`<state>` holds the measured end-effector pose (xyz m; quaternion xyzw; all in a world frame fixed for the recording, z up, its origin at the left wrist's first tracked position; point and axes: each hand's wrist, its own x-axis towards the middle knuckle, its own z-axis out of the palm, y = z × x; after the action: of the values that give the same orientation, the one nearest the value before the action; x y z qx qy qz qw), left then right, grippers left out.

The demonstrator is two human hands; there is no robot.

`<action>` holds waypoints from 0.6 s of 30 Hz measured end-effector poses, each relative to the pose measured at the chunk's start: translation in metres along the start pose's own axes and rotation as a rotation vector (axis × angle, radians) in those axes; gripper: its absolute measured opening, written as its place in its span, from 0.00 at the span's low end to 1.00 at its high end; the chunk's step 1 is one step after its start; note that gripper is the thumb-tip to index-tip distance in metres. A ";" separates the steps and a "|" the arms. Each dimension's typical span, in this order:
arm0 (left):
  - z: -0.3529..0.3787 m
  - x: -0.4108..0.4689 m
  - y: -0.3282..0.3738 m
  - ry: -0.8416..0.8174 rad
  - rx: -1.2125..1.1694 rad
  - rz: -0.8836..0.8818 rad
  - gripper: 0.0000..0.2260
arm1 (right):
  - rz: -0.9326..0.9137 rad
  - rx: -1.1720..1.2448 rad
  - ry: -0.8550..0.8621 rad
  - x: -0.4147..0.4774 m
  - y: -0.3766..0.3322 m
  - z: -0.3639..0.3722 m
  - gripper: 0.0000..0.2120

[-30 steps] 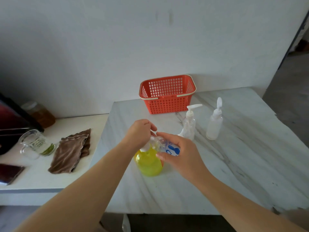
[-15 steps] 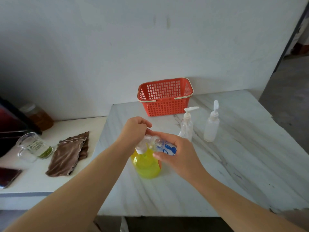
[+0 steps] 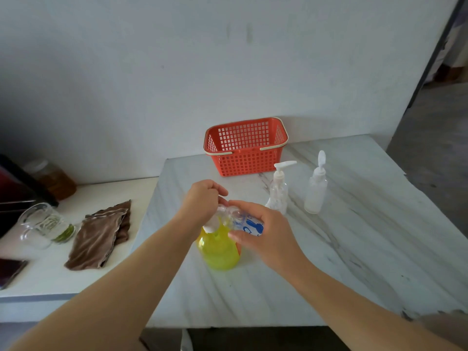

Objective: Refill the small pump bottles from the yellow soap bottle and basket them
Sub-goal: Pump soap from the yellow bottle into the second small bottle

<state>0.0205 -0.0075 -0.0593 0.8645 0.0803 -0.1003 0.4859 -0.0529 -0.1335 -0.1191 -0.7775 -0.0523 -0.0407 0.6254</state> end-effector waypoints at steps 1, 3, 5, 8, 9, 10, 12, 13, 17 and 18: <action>-0.001 0.001 0.002 -0.009 0.002 0.007 0.14 | -0.005 -0.002 -0.007 0.000 0.000 0.000 0.24; -0.002 0.001 0.004 -0.028 0.010 0.017 0.13 | -0.012 -0.009 -0.009 0.001 0.000 0.000 0.25; -0.003 0.001 0.003 -0.037 0.029 0.015 0.14 | -0.012 -0.013 -0.005 0.001 0.000 -0.001 0.25; -0.001 0.001 0.001 -0.018 0.055 0.006 0.14 | -0.012 -0.011 0.008 0.000 -0.001 -0.001 0.24; 0.001 0.001 0.000 -0.010 0.063 0.007 0.15 | -0.008 -0.007 0.013 0.000 0.000 0.000 0.24; 0.002 0.001 -0.001 -0.005 0.072 0.009 0.15 | -0.001 -0.005 0.019 0.000 0.001 -0.001 0.25; 0.005 0.000 -0.003 0.007 0.078 0.001 0.15 | 0.011 -0.012 0.024 -0.001 0.002 -0.002 0.25; 0.005 -0.001 -0.005 0.012 0.076 -0.002 0.16 | 0.015 -0.018 0.022 -0.001 0.003 -0.001 0.25; 0.005 -0.001 -0.005 0.005 0.086 -0.005 0.16 | 0.017 -0.022 0.027 -0.002 0.002 0.000 0.25; 0.005 -0.001 -0.005 0.003 0.090 -0.007 0.16 | 0.015 -0.027 0.030 -0.002 0.002 0.000 0.25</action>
<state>0.0183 -0.0091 -0.0653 0.8853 0.0795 -0.1041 0.4462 -0.0547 -0.1337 -0.1211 -0.7855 -0.0366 -0.0484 0.6159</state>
